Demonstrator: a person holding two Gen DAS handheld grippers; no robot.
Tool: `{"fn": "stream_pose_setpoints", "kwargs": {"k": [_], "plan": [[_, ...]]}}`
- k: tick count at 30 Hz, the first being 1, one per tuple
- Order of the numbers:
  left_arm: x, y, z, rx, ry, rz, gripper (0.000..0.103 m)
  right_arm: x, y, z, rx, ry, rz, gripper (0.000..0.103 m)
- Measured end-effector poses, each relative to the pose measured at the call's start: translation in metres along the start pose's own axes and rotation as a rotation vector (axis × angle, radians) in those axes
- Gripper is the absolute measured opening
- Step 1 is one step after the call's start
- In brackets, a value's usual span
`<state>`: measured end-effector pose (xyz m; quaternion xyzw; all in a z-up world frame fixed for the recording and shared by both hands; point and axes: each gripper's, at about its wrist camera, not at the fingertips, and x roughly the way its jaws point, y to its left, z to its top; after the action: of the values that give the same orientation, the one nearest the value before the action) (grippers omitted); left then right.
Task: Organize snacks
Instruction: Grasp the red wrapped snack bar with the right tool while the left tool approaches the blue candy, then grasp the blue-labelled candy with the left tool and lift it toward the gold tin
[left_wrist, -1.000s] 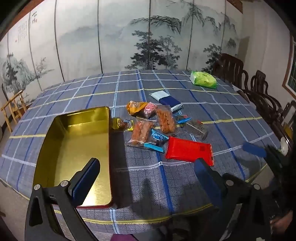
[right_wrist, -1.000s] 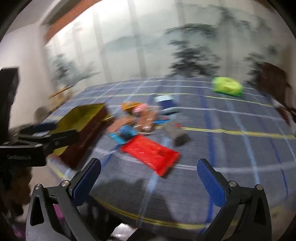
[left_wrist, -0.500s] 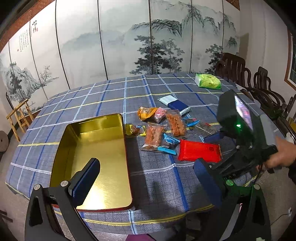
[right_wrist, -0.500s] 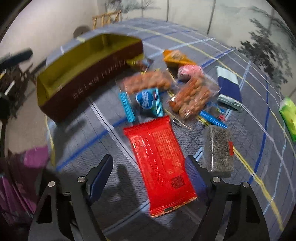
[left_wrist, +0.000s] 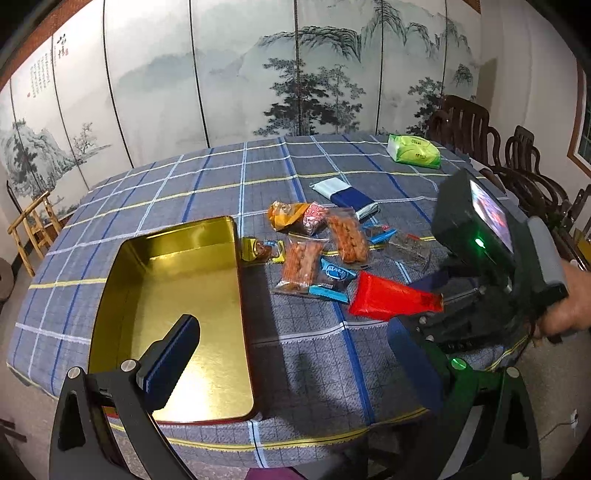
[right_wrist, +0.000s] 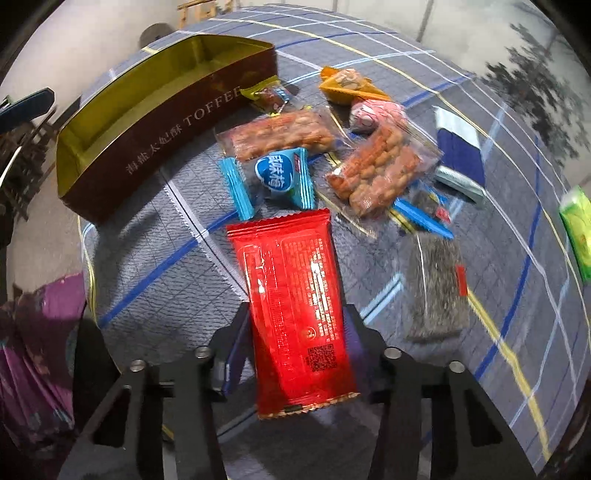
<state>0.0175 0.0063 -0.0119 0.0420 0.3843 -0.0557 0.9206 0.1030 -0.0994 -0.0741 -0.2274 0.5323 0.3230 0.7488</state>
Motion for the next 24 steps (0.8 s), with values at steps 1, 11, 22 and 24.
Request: {"fn": "stream_pose_setpoints", "kwargs": {"k": [1,11,22,24], "plan": [[0.000,-0.001,0.001,0.014,-0.004,-0.003,0.101,-0.003,0.003,-0.004,0.009,-0.007,-0.001,0.046],[0.037,-0.027,0.025,0.239,0.020,-0.218,0.098,-0.050,-0.030,-0.086,0.406,-0.289,0.076,0.045],[0.109,-0.045,0.044,0.293,0.171,-0.292,0.068,-0.047,-0.065,-0.132,0.609,-0.363,0.091,0.044],[0.119,-0.043,0.044,0.286,0.202,-0.277,0.061,-0.045,-0.069,-0.132,0.611,-0.373,0.102,0.044]]}}
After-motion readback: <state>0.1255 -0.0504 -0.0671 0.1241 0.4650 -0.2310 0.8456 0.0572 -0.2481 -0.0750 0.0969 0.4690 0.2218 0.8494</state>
